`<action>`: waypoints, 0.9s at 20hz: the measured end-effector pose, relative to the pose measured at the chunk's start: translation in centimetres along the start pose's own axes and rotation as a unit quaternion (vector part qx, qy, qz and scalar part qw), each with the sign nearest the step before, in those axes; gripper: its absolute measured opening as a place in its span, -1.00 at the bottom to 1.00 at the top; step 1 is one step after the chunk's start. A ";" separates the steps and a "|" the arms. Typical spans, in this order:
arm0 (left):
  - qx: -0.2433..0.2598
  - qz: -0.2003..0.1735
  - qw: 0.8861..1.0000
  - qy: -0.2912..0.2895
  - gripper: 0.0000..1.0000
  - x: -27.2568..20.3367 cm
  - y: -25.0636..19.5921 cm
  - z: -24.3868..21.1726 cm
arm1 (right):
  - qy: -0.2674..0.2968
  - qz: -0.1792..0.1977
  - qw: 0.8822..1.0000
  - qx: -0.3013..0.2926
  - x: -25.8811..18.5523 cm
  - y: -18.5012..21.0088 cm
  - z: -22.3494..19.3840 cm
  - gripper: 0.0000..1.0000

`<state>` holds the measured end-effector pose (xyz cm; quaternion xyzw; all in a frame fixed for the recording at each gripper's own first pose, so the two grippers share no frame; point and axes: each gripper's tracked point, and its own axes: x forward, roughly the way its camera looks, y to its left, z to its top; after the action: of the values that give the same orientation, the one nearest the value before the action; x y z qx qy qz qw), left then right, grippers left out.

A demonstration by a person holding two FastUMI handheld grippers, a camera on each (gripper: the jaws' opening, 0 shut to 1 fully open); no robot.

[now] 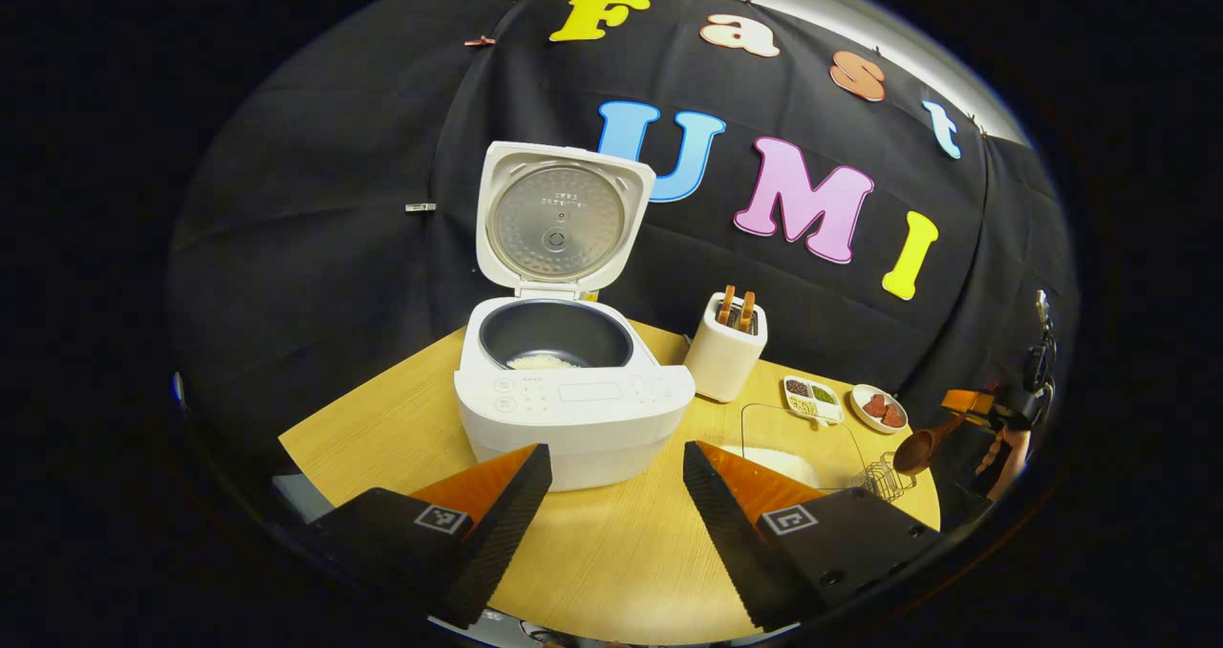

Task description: Close the left gripper, press the button to open the rice cooker; take a wooden spoon from the chopstick holder with the right hand, scoop a spoonful of rice and pour it into the rice cooker, then put the wooden spoon back into the chopstick holder.

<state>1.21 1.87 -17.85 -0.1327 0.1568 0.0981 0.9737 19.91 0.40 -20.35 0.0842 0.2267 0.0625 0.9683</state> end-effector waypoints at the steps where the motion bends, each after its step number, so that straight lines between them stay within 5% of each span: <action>1: 0.000 -0.003 1.000 -0.004 0.92 0.0 0.5 0.2 | -0.007 0.011 1.000 -0.001 -0.5 1.4 0.9 -0.67; 9: 0.008 -0.029 1.000 0.000 0.92 0.5 3.1 0.3 | 0.005 0.117 0.991 -0.067 0.0 14.7 -1.3 -0.65; 18: 0.020 -0.050 0.998 0.030 0.92 1.3 3.9 -2.9 | 0.064 0.148 0.964 -0.210 4.2 17.5 -11.1 -0.65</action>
<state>0.67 4.92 -21.79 -0.1240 0.1809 0.0420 0.9747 17.22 19.66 -28.57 -0.0926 0.2550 0.2562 0.9278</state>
